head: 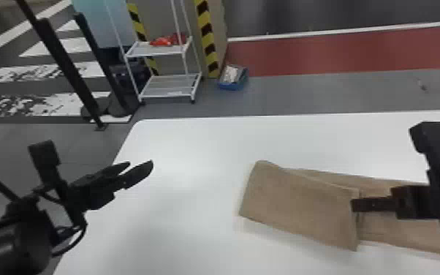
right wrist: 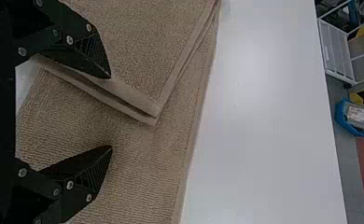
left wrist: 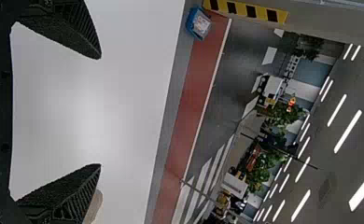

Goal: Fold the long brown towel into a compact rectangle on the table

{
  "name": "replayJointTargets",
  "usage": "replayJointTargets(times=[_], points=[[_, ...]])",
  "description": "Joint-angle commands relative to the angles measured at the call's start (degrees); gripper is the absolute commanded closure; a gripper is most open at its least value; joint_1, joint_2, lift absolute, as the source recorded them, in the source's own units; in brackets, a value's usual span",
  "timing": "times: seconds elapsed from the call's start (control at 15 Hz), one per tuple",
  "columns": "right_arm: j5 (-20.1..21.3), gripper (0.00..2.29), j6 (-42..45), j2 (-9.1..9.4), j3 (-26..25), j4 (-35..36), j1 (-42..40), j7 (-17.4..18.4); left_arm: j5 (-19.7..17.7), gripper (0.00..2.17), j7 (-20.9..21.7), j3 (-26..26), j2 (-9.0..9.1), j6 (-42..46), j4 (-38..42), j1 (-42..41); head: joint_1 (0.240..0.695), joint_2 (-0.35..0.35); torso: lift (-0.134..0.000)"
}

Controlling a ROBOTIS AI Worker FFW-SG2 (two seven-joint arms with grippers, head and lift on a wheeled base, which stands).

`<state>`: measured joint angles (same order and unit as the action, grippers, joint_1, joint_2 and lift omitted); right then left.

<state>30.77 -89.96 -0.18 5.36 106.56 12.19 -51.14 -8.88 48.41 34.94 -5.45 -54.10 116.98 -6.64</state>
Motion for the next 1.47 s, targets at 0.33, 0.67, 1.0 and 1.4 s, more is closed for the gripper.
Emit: replayJointTargets(times=[0.33,0.67,1.0,1.4], points=[[0.6,0.41,-0.12,0.23,2.02,-4.17,3.28,-0.02,-0.26,0.05,-0.07,1.18,-0.27,0.0,0.09,0.4,0.695,0.252,-0.124],[0.6,0.41,-0.12,0.23,3.08,-6.02,4.42,-0.1,-0.26,0.05,-0.15,1.53,-0.44,0.0,0.0,0.4,0.695,0.267,-0.124],[-0.19,0.41,-0.12,0.23,3.52,-4.61,4.51,-0.9,-0.18,0.05,-0.51,1.44,-1.23,0.0,-0.27,0.4,0.695,0.279,-0.124],[-0.19,0.41,-0.12,0.23,4.31,-0.74,3.28,-2.92,-0.09,0.05,-0.51,1.44,-1.23,0.0,-0.71,1.1,0.695,0.297,-0.124]])
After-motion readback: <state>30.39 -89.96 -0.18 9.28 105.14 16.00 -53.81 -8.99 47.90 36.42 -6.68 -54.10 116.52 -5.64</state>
